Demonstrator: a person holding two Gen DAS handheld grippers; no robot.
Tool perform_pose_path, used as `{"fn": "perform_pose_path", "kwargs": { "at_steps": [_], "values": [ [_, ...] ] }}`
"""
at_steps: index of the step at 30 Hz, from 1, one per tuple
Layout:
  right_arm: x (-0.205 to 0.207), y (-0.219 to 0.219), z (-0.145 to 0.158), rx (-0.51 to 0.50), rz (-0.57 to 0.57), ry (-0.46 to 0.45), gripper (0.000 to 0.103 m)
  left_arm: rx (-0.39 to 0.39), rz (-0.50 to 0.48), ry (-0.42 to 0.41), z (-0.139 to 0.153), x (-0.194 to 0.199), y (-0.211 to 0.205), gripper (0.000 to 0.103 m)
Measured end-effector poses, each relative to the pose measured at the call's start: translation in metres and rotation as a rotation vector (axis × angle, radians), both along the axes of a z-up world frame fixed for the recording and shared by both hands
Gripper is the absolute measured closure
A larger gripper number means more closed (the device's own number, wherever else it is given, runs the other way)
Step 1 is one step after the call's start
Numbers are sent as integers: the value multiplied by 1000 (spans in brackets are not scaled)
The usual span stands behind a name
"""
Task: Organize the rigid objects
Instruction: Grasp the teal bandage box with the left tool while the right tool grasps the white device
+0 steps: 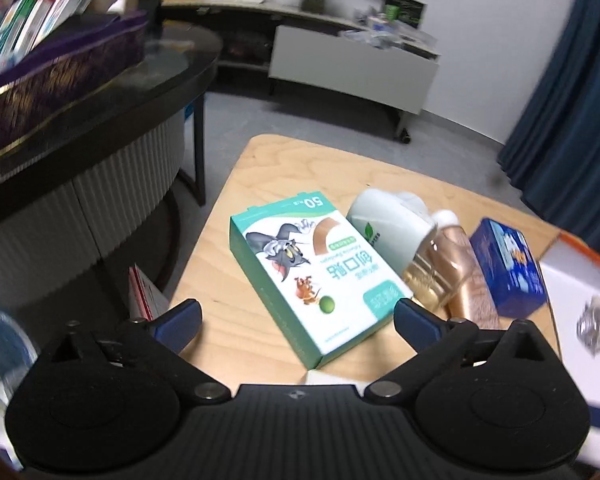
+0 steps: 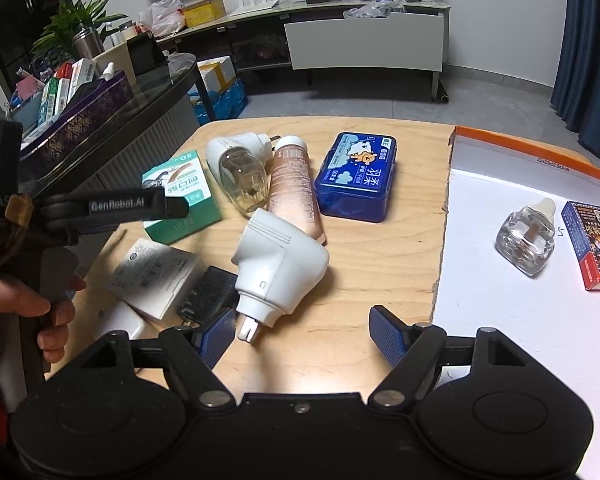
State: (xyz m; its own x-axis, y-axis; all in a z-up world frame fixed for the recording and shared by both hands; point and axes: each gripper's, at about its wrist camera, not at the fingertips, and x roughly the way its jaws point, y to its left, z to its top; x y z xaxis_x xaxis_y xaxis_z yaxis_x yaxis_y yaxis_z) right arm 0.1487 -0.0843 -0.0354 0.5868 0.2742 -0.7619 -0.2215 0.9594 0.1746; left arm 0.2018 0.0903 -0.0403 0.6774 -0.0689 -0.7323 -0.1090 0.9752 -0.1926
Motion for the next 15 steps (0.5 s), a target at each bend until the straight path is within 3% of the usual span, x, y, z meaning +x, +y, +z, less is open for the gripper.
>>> {"fn": "perform_pose_path", "kwargs": {
  "at_steps": [11,15],
  "values": [
    [0,-2,1,4,7,-10,16,-68,203,86,0,43,-18,0],
    [0,-6,1,12,-4,-11,16,13,133,83,-1,53,-19,0]
  ]
}}
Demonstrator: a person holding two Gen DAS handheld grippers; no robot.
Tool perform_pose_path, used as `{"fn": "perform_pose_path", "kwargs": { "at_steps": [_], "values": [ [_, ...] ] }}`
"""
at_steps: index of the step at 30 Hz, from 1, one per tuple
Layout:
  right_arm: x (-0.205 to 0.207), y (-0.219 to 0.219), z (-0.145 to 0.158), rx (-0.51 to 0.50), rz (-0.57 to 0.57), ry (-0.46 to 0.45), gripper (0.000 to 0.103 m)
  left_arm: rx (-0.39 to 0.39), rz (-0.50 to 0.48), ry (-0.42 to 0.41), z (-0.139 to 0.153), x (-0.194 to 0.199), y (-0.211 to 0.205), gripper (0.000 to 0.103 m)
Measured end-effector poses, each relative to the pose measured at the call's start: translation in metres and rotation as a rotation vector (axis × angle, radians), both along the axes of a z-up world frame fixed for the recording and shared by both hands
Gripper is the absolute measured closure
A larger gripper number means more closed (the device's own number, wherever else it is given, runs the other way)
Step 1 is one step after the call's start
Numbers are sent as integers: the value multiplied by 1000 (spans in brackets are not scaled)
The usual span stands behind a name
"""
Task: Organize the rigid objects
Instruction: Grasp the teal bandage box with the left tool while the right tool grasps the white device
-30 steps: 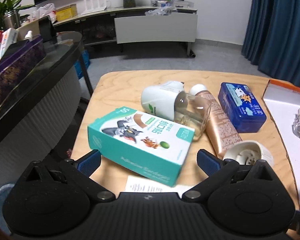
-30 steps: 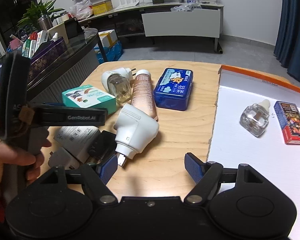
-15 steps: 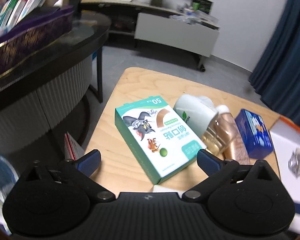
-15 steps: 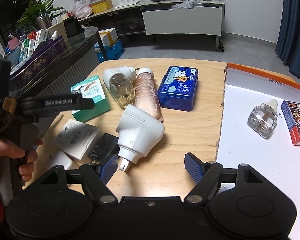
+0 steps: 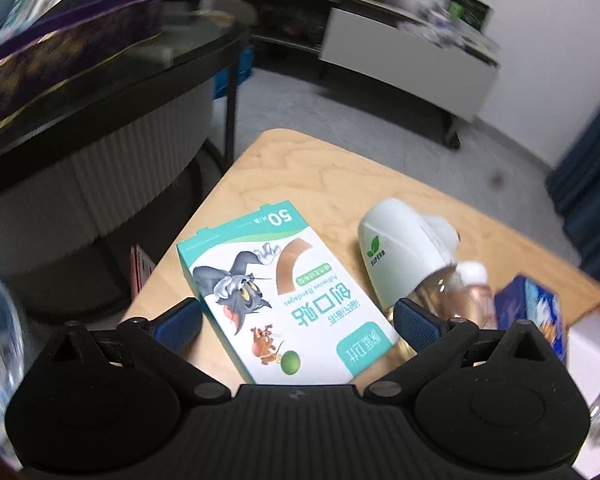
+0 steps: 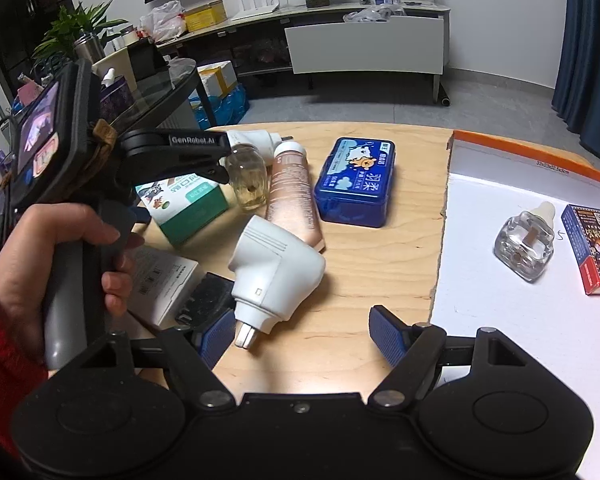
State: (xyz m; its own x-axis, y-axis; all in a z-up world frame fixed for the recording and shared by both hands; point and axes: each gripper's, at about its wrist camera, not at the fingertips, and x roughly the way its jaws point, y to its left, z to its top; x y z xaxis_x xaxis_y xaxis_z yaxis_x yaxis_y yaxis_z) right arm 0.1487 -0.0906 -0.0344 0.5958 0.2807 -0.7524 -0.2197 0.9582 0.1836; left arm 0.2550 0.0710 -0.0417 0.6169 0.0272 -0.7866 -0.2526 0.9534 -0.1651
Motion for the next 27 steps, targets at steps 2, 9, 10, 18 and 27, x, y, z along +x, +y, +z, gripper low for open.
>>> {"fn": "perform_pose_path", "kwargs": {
  "at_steps": [2,9,10,18,27],
  "values": [
    [1,-3,0,4,-6,0,16,46,-80,-8,-3,0,0,0],
    [2,-9,-5,18,-25,2,16,188,-402,-27,-8,-12,4,0],
    [3,-9,-6,23,-26,6,16,180,-372,-28,-9,-12,7,0],
    [7,6,-5,27,-4,-12,16,196,-286,-88,-10,-16,-8,21],
    [45,18,-20,138,-79,79,14,134,-290,-123,1,-27,3,31]
  ]
}}
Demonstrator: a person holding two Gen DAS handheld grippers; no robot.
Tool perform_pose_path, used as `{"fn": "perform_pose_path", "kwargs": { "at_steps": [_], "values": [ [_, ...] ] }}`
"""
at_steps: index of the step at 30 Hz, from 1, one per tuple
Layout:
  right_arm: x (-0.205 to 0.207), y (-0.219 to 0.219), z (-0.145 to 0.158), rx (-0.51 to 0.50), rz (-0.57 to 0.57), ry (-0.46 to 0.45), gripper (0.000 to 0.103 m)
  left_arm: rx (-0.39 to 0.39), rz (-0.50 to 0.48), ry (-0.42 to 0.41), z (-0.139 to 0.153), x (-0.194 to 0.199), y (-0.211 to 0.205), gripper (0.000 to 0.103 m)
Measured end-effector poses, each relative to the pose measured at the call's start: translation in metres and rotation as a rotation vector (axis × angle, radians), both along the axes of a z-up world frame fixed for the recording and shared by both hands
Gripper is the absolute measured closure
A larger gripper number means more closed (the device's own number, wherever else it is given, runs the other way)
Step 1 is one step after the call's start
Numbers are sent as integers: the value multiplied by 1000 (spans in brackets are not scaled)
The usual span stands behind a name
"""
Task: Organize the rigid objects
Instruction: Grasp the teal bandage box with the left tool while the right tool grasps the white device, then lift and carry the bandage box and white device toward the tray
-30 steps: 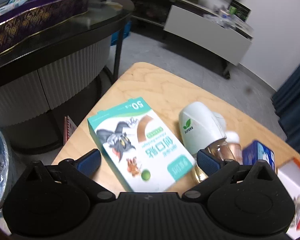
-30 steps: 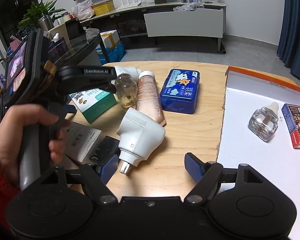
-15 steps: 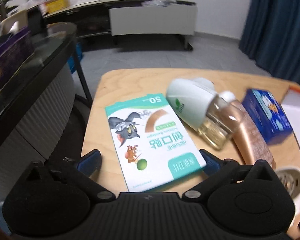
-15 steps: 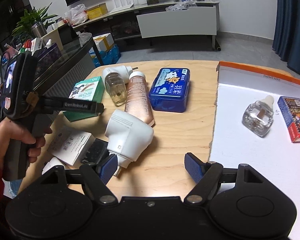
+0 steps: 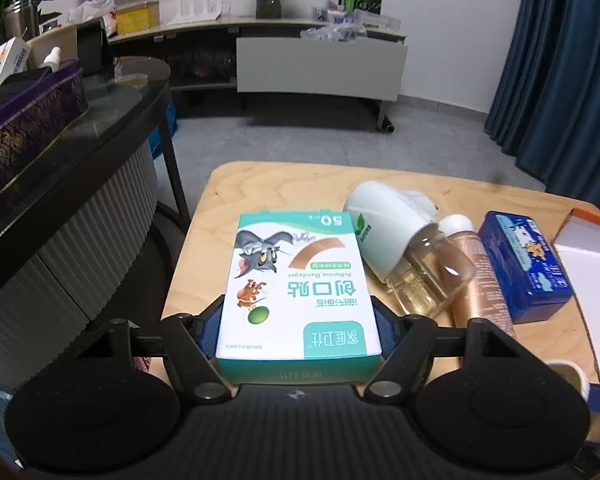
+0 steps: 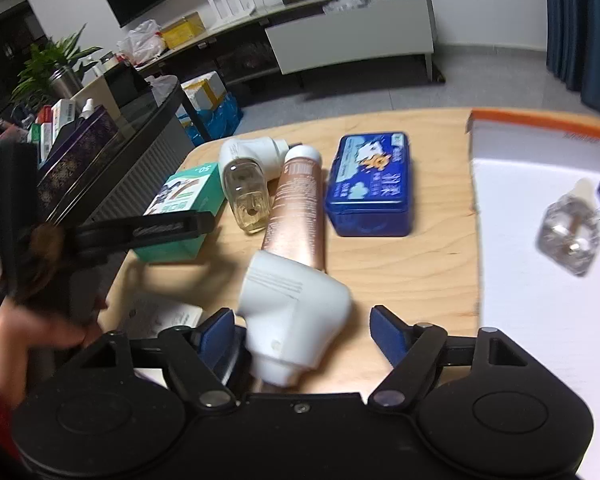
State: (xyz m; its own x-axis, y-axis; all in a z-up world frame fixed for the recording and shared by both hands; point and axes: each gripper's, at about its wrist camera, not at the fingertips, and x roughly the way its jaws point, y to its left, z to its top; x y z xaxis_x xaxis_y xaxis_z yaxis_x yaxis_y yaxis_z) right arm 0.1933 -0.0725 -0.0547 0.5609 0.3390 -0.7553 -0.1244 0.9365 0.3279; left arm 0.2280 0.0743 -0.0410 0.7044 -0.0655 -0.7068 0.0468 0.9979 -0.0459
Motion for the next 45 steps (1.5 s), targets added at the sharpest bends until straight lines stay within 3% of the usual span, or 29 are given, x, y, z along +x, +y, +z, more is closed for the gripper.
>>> {"fn": "perform_pose_path", "kwargs": {
  "at_steps": [2,3,14,18,25,33,45],
  "values": [
    [4,3,-3,25,-9,-8,16,-3,-9,-1,-1,-3,-1,31],
    [5,4,-4,14,-27,-14,27,-6,-10,-3,-1,-3,0,31],
    [-26,-15,30,-92,-35,-187,27,-90,19,-79,23,-35,4,31],
    [-43,-22,44,-162,-28,-254,27,-81,19,-123,40,-53,-4,31],
    [-61,-35,54,-189,-33,-262,27,-59,10,-154,57,-83,-29,31],
    [-80,-49,63,-194,-59,-279,27,-70,-5,-137,55,-114,-46,31],
    [-93,-68,74,-193,-94,-294,27,-78,-45,-153,64,-127,-66,31]
  ]
}}
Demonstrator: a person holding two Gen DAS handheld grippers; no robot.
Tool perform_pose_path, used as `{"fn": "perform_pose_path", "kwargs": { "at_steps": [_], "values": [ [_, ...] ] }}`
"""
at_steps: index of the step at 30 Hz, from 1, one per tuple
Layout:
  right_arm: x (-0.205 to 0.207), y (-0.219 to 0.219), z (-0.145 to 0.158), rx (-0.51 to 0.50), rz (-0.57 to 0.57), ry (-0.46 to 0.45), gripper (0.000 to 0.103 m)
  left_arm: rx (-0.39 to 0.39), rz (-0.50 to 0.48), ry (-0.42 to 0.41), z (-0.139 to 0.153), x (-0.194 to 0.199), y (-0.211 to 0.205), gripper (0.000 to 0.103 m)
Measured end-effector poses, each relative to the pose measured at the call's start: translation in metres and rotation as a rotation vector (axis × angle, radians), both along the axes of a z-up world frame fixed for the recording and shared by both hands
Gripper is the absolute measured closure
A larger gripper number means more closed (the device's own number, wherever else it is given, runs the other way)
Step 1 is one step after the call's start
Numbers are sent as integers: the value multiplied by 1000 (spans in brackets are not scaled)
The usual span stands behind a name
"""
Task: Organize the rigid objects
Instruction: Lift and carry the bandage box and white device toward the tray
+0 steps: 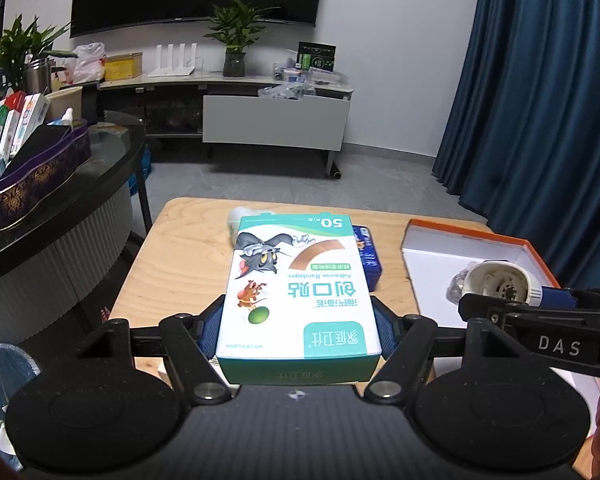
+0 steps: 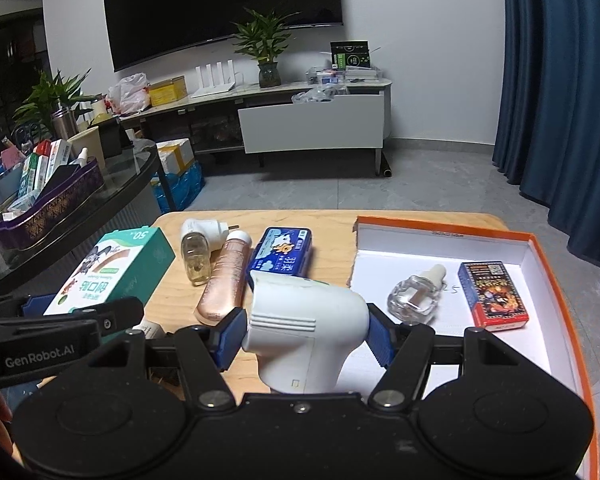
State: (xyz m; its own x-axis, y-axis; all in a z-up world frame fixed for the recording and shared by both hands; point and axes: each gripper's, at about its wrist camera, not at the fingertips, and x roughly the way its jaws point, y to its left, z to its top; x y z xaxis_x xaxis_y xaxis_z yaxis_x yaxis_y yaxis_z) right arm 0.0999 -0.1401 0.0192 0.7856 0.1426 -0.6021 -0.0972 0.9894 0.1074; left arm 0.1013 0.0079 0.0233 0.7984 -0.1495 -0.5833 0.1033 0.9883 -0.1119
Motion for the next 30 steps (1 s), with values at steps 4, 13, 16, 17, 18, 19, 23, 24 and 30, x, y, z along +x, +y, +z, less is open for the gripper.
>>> {"fn": "perform_pose_path", "kwargs": {
  "at_steps": [4,13,16,17,18,19,23,24,30],
  "values": [
    [-6,-8,2,-3,-15,5,27,-5,-10,1,-2,-2,-6,31],
    [-19,-26,7,-29,-67,-5,27,-16,-61,0,-1,-8,-27,31],
    [-22,-34,8,-26,-85,-6,27,-14,-78,-4,-1,-9,-34,31],
    [-23,-37,8,-27,-90,-6,27,-15,-83,-3,0,-9,-36,31],
    [-24,-39,8,-28,-96,-7,27,-17,-88,-4,0,-9,-38,31],
    [-25,-42,9,-27,-103,-8,27,-17,-92,-5,0,-10,-40,31],
    [-30,-54,10,-29,-132,-13,27,-18,-119,-5,0,-10,-50,31],
    [-31,-57,11,-29,-139,-14,27,-16,-127,-7,1,-11,-54,31],
    [-38,-77,11,-25,-185,-14,27,-8,-184,-11,-2,-15,-75,31]
  ]
}}
